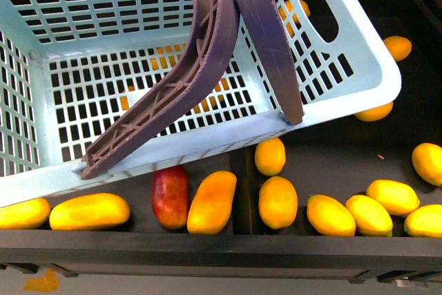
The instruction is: Pick lemon and mango into basket
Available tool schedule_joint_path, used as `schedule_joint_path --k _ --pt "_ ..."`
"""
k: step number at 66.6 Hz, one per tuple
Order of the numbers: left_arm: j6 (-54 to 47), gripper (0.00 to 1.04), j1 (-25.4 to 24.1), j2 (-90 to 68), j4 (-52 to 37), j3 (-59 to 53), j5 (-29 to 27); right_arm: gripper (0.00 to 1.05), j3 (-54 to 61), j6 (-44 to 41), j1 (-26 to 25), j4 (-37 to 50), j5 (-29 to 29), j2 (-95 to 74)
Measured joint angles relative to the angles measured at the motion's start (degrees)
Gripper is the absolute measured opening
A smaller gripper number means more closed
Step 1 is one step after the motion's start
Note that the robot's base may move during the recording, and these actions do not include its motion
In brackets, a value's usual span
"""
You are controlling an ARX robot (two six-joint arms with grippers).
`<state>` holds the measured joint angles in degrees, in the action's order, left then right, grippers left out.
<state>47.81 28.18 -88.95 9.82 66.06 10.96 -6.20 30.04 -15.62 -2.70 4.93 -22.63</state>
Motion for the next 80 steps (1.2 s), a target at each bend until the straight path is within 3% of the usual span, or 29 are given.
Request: schedule_joint_path --k 5,13,18,23,46,58,80 --pt "0.04 0.14 -0.04 0.00 0.00 0.00 0.00 0.96 0.00 -0.04 -2.47 7.96 2.75 -8.85" --pt "0.02 0.14 -0.02 0.00 0.00 0.00 0.02 0.96 -2.38 -2.71 -6.38 28.26 5.16 -33.81" --pt "0.02 0.14 -0.02 0.00 0.00 0.00 0.00 0.96 -7.85 -5.05 -5.97 39.15 5.20 -51.25" --pt "0.02 0.14 -0.02 0.00 0.00 0.00 -0.02 0.96 -13.64 -6.12 -4.63 43.43 5.20 -63.52" --pt "0.02 0.14 0.00 0.00 0.00 0.00 0.02 0.96 -46.45 -0.35 4.61 35.30 0.31 -104.45" --pt "0.02 0.14 -0.02 0.00 0.00 0.00 0.00 0.96 -61.66 5.18 8.76 28.20 -1.64 -114.49" --pt "0.02 0.14 -0.02 0.00 0.00 0.00 0.00 0.96 -79.01 12.13 11.37 18.58 -3.13 -124.69"
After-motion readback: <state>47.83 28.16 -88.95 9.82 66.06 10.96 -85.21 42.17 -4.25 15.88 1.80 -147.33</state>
